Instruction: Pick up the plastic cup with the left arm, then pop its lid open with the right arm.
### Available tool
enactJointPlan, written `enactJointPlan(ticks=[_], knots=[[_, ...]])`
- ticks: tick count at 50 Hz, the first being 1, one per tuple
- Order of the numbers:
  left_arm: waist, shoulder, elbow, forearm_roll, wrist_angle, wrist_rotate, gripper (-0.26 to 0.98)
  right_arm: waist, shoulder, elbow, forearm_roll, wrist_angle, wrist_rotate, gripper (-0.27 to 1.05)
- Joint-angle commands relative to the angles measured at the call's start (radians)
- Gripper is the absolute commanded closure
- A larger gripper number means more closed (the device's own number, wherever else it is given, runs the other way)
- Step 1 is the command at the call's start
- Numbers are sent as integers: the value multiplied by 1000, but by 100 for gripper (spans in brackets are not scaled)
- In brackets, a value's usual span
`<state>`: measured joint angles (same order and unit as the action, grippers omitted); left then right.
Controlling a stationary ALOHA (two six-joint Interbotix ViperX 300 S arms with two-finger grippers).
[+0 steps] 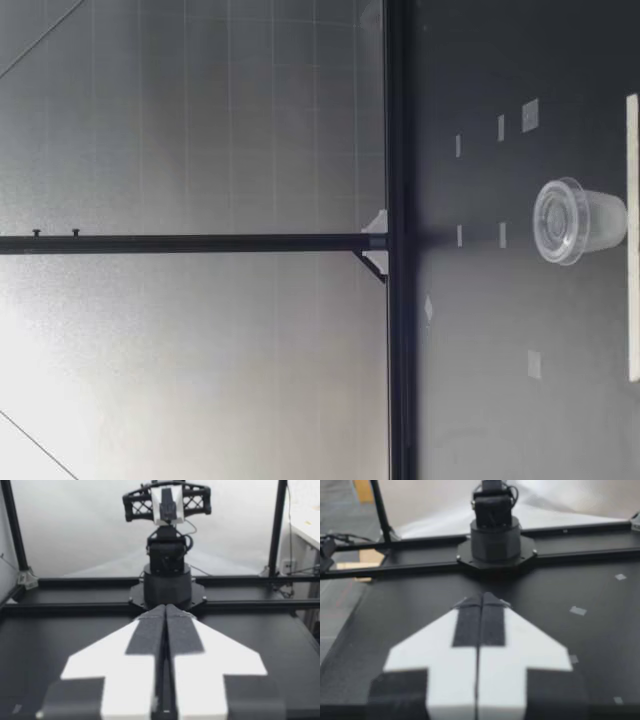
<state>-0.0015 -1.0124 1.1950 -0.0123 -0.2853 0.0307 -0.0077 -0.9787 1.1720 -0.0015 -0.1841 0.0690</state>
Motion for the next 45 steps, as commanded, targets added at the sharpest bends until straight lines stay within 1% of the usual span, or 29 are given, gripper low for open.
enactJointPlan(ticks=[1, 5, 10, 13, 19, 24, 29, 35, 40, 45], knots=[[0, 18, -51, -9, 14, 2, 75, -6, 23, -61, -2, 20, -3, 84], [2, 35, -80, -12, 58, 2, 75, -12, 46, -97, -3, 55, -3, 84], [20, 77, -114, -14, 121, -5, 75, -31, 92, -137, -3, 104, -3, 84], [29, 110, -124, -14, 137, -8, 74, -44, 135, -155, -3, 123, -2, 84], [35, 187, -138, -14, 117, -6, 73, -48, 212, -189, -2, 149, 3, 84], [37, 245, -141, -14, 80, -3, 69, -48, 278, -210, -2, 156, 5, 84], [41, 301, -132, -14, 31, -2, 59, -48, 344, -227, -2, 158, 5, 84], [48, 365, -121, -15, -21, -8, 45, -48, 417, -245, 0, 146, 14, 84], [49, 434, -120, -17, -61, -8, 29, -48, 480, -259, 0, 133, 38, 84], [49, 508, -124, -17, -101, -8, 20, -48, 549, -268, 0, 109, 67, 84]])
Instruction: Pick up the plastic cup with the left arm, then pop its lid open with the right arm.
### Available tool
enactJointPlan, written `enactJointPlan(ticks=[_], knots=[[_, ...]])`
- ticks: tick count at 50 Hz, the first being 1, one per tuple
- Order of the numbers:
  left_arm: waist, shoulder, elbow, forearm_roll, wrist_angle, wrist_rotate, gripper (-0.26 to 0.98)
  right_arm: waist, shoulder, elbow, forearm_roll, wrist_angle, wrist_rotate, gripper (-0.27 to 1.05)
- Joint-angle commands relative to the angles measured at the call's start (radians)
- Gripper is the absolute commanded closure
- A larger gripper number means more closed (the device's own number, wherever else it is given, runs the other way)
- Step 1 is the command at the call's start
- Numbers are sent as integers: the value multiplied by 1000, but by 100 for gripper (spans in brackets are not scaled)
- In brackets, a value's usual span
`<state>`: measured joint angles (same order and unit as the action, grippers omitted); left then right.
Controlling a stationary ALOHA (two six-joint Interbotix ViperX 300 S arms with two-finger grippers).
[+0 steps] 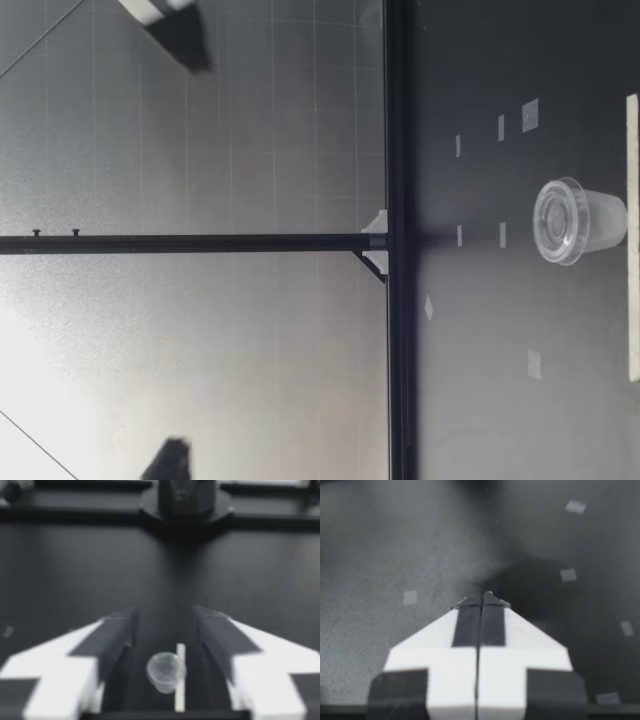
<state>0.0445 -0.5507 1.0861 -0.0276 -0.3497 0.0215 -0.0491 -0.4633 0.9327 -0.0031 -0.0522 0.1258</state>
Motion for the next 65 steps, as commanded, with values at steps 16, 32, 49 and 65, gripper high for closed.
enactJointPlan(ticks=[16, 32, 49, 65], knots=[[3, 319, -51, -17, -144, 0, 19, -6, 233, -52, 0, -149, 75, 84], [3, 540, -126, -25, -204, 3, 18, -6, 390, -106, 0, -166, 110, 84], [3, 641, -152, -23, -213, 6, 18, -6, 505, -135, 0, -204, 169, 84], [3, 718, -195, -20, -221, 6, 9, -6, 555, -153, 0, -209, 173, 84]])
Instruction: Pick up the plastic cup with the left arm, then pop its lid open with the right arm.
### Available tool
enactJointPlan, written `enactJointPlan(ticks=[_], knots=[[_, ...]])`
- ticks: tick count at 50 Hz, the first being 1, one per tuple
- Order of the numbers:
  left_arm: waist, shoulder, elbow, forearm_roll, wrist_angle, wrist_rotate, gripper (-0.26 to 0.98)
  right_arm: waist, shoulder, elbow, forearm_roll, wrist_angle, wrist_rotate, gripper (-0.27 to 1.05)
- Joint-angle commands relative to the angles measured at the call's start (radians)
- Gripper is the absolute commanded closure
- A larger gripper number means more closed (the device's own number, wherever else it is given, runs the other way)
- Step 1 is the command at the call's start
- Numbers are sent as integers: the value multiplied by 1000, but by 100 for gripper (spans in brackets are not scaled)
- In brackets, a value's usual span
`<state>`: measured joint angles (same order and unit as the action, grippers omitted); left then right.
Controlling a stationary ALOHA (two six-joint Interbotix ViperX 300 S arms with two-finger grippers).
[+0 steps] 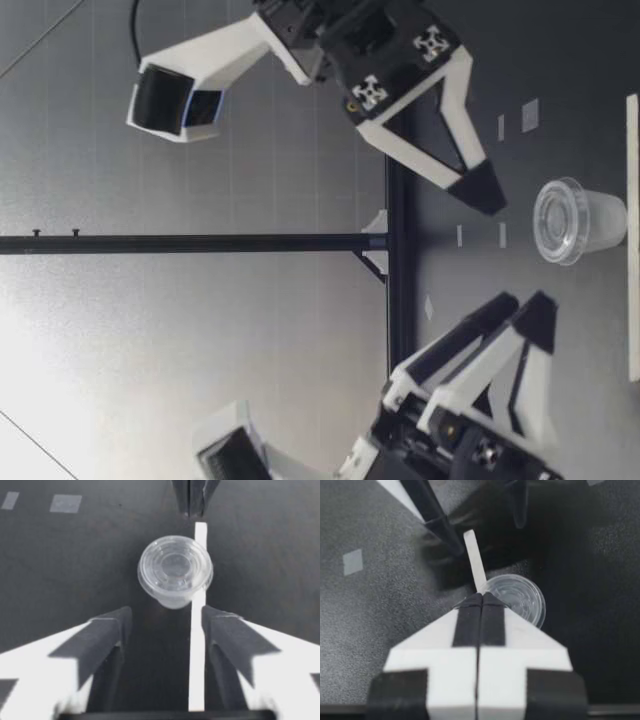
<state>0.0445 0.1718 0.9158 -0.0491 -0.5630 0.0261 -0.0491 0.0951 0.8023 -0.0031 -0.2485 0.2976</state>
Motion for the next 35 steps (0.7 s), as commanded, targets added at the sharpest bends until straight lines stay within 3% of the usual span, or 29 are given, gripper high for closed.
enactJointPlan(ticks=[1, 35], knots=[[3, -2, -26, 2, -8, 2, 9, -6, 0, -23, 2, -12, 2, 84], [-6, 71, -74, 15, 3, -29, 9, -31, 37, -23, 0, -31, 25, 84]])
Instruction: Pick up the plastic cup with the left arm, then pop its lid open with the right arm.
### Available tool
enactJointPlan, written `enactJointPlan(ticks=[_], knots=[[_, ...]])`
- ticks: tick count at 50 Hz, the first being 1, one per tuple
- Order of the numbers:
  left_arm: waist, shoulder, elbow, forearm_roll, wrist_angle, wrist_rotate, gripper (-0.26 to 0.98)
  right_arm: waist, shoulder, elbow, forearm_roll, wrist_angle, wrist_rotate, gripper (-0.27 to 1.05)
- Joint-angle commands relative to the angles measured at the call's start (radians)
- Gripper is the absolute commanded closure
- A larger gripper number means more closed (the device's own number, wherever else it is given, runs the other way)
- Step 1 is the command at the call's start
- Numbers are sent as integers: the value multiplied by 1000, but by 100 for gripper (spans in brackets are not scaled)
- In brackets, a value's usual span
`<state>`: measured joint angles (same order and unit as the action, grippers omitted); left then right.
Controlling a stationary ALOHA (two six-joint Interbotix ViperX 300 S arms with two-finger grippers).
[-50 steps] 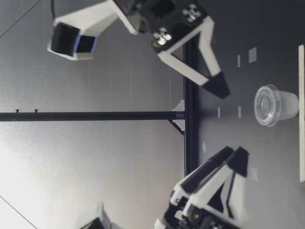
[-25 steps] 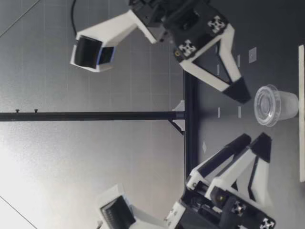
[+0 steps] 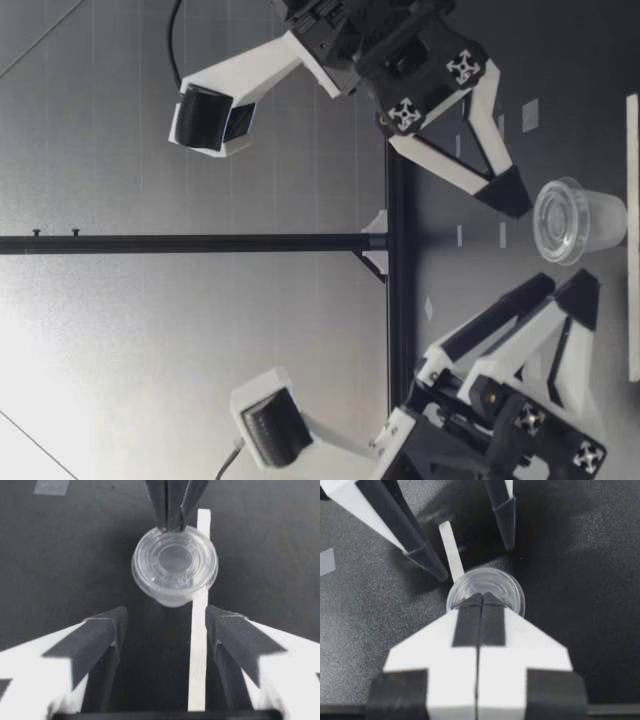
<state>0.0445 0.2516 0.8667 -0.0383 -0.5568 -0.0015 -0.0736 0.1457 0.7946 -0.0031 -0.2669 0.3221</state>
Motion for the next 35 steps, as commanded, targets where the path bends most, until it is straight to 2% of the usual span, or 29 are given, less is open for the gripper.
enactJointPlan(ticks=[1, 35], knots=[[-8, -8, -28, 5, -3, -3, 9, -8, -14, -15, 0, -12, 0, 84], [-12, 51, -75, 5, -9, -3, 9, -8, 2, 0, 0, -20, 5, 84]])
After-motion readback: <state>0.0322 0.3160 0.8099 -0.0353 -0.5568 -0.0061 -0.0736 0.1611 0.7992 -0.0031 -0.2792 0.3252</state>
